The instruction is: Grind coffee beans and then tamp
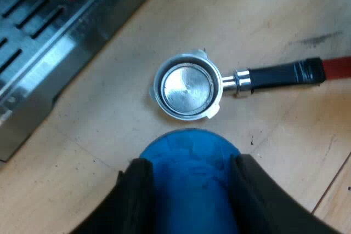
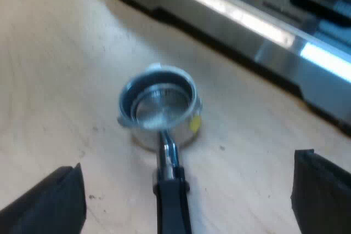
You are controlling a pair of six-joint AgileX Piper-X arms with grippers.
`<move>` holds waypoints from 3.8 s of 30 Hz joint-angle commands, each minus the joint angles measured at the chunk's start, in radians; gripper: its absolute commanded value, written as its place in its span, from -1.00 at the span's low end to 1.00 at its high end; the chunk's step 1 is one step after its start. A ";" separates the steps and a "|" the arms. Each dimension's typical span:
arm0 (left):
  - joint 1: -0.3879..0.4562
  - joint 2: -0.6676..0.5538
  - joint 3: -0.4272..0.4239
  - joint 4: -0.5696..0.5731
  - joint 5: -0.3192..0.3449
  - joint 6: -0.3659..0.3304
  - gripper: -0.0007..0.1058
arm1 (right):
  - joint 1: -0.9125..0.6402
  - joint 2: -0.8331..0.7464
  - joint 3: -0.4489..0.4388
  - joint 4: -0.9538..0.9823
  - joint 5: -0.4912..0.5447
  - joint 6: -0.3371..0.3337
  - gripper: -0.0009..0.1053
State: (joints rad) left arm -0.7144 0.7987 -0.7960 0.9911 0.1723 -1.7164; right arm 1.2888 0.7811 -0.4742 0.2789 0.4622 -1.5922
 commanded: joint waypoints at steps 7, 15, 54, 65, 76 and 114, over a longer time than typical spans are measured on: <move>-0.071 0.129 -0.014 -0.047 0.016 -0.005 -0.98 | -0.004 -0.001 0.159 -0.265 0.006 -0.013 0.48; -0.070 0.247 -0.088 -0.054 0.034 0.017 -0.98 | -0.004 0.057 0.171 -0.341 -0.015 -0.052 0.48; -0.070 0.649 -0.132 -0.210 0.070 0.087 -0.98 | -0.004 0.151 0.171 -0.448 -0.018 -0.050 0.48; -0.070 0.692 -0.132 -0.241 0.069 0.091 -0.98 | -0.004 0.151 0.171 -0.448 -0.018 -0.050 0.48; -0.070 0.694 -0.132 -0.248 0.058 0.091 -0.98 | -0.004 0.151 0.171 -0.448 -0.018 -0.050 0.48; -0.070 0.724 -0.097 -0.264 0.051 0.091 -0.98 | -0.004 0.151 0.171 -0.448 -0.018 -0.050 0.48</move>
State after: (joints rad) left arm -0.7801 1.5178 -0.8936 0.7276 0.2196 -1.6242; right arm 1.2888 0.9326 -0.3019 -0.1616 0.4459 -1.6390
